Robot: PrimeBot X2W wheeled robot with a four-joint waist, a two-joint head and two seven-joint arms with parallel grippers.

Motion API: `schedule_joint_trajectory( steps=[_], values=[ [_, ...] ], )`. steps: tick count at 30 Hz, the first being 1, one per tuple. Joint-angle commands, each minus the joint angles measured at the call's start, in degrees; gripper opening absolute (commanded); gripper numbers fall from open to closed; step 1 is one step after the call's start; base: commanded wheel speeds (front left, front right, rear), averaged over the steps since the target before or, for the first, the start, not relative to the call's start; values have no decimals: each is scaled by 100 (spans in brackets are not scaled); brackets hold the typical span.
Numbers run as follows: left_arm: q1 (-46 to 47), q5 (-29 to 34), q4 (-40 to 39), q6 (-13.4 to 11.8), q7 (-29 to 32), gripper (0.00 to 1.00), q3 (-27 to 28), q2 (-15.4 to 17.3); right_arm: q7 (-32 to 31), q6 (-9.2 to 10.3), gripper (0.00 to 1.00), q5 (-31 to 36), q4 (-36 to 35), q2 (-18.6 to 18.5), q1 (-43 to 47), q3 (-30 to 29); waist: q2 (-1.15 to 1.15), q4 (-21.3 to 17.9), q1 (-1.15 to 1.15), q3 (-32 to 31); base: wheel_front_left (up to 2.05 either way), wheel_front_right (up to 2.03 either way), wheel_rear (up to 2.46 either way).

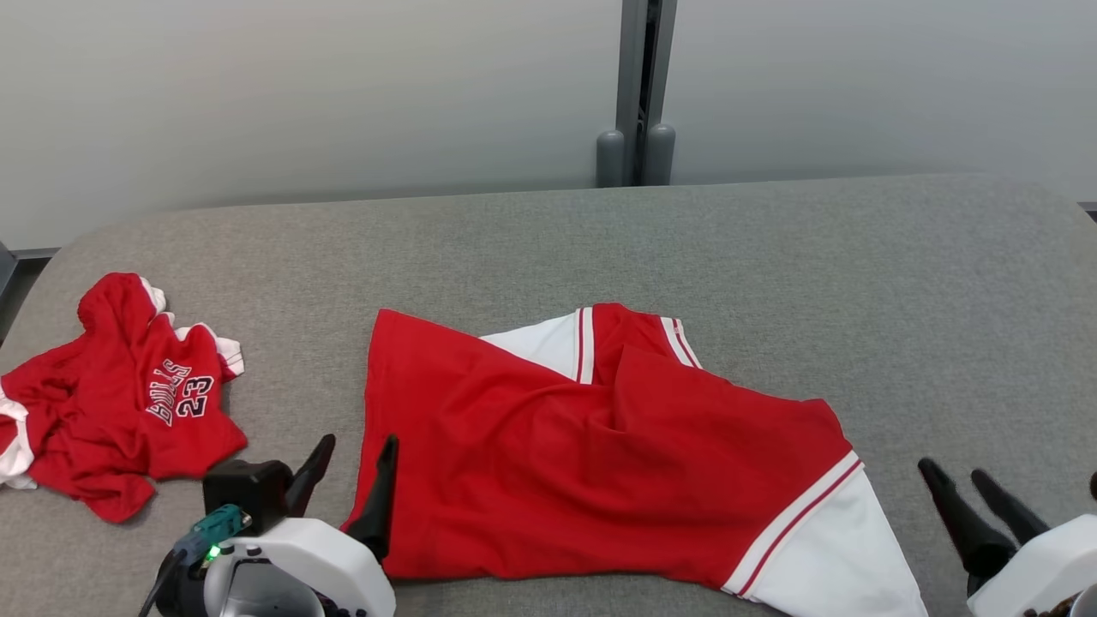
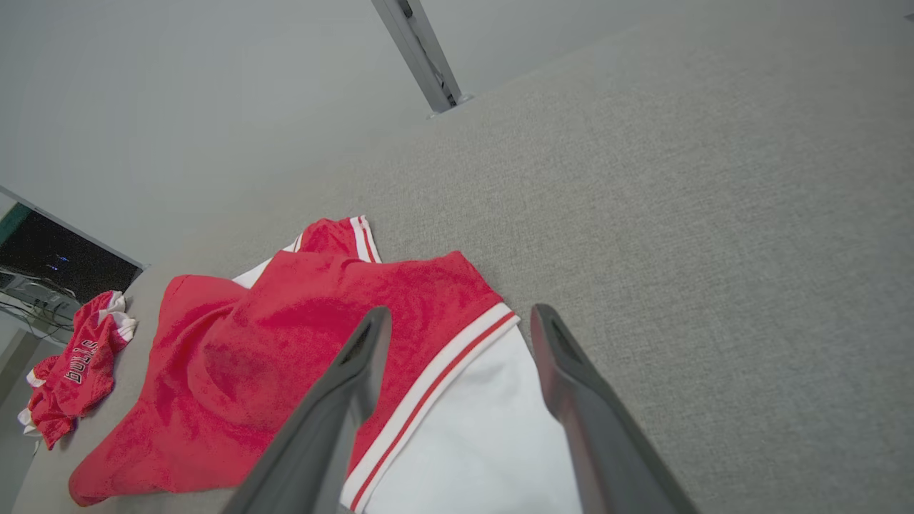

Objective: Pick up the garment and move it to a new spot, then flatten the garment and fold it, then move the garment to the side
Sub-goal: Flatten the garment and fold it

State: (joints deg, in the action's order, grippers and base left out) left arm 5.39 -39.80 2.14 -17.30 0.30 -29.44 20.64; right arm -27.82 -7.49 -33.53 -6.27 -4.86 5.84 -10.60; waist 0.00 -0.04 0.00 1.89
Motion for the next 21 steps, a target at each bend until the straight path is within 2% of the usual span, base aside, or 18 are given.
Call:
schedule_joint_trajectory(
  steps=[1, 10, 13, 21],
  values=[
    [-19, -30, -23, -44, -13, 100, 39, 40, 103, -1, 100, 42, -68, 7, -66, -20, 0, 31, 0, -22, 0, 0, 0],
    [-164, -107, -143, -103, 169, 100, 38, 168, 883, -1, 100, 170, -169, 145, -88, 231, 0, 161, 0, -45, 0, 0, 0],
    [-301, -217, -53, 1, 463, 100, -66, 286, 1337, -1, 100, 392, -171, 114, -174, 338, 0, 163, 0, -52, 0, 0, 0],
    [-541, -501, -35, 83, 957, 100, -110, 547, 2420, -1, 100, 841, -96, 72, -282, 603, 0, 176, 0, 24, 0, 0, 0]
  ],
)
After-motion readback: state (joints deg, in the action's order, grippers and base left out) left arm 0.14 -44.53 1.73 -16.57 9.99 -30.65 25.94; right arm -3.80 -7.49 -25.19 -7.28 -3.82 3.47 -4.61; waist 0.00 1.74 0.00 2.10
